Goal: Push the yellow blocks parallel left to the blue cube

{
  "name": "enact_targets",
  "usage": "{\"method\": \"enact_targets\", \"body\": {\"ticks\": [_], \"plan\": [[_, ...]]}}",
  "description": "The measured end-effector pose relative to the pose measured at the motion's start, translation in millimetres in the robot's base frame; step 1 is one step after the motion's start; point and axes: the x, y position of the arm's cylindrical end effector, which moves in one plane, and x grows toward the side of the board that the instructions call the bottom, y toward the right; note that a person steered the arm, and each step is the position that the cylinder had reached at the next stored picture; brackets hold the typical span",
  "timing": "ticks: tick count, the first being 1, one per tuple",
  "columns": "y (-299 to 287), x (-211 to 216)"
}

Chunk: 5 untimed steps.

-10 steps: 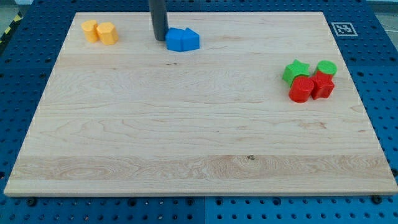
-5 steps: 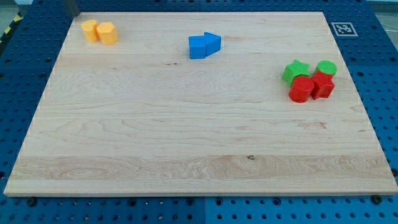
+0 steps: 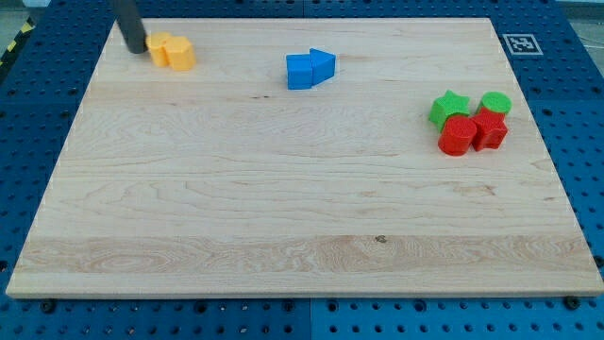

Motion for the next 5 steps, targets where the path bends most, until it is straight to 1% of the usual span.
{"method": "enact_targets", "body": {"ticks": [1,2,3,5], "plan": [[45.5,0.0],[72.9,0.0],[78.3,12.9],[87.6,77.8]]}}
